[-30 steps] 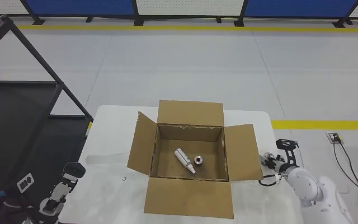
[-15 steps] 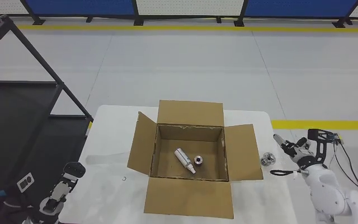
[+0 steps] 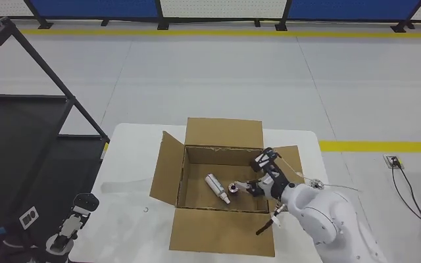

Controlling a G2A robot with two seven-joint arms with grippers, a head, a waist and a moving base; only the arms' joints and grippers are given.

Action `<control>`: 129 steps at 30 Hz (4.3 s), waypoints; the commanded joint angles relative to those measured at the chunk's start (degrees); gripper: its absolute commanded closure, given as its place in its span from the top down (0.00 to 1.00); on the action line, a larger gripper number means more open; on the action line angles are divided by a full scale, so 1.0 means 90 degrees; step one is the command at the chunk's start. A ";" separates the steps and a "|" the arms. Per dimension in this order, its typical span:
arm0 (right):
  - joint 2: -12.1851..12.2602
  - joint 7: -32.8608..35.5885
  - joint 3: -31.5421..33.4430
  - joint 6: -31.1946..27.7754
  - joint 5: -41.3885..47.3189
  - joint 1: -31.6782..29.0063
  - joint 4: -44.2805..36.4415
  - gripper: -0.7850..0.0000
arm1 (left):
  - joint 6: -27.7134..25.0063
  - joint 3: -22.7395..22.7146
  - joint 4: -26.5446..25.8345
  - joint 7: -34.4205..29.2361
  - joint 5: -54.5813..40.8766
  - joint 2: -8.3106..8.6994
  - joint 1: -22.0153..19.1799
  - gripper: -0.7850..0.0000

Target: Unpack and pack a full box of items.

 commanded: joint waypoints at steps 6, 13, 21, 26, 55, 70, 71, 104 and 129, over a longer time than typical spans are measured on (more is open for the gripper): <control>-0.0373 0.0938 -0.1554 0.0272 0.0265 0.1611 0.1761 1.00 | 0.0001 0.0001 0.0000 -0.0001 0.0000 0.0000 0.0000 1.00; -0.0740 0.1260 -0.2435 0.0522 0.0476 0.2524 0.3207 1.00 | 0.0001 0.0001 0.0000 -0.0001 0.0000 0.0000 0.0000 1.00; -0.1072 0.1216 -0.2884 0.0562 0.0851 0.3098 0.4612 1.00 | 0.0001 0.0001 0.0000 -0.0001 0.0000 0.0000 0.0000 1.00; -0.1195 0.1238 -0.3020 0.0564 0.0910 0.3255 0.5002 0.95 | 0.0001 0.0001 0.0000 -0.0001 0.0000 0.0000 0.0000 1.00; -0.1526 0.0992 -0.3157 0.0557 0.0712 0.3487 0.5739 0.00 | 0.0001 0.0001 0.0000 -0.0001 0.0000 0.0000 0.0000 1.00; -0.0761 0.0736 -0.1533 0.0716 -0.0488 0.1539 0.1682 0.00 | 0.0001 0.0001 0.0000 -0.0001 0.0000 0.0000 0.0000 1.00; -0.0710 0.0653 -0.1393 0.0761 -0.0641 0.1322 0.1347 0.00 | 0.0001 0.0001 0.0000 -0.0001 0.0000 0.0000 0.0000 1.00; -0.0192 -0.1512 0.3693 0.2398 -0.0120 -0.3446 -0.1602 0.00 | 0.0001 0.0001 0.0000 -0.0001 0.0000 0.0000 0.0000 1.00; 0.0008 0.1014 0.2998 0.1833 -0.0778 -0.1523 0.1478 0.00 | 0.0001 0.0001 0.0000 -0.0001 0.0000 0.0000 0.0000 1.00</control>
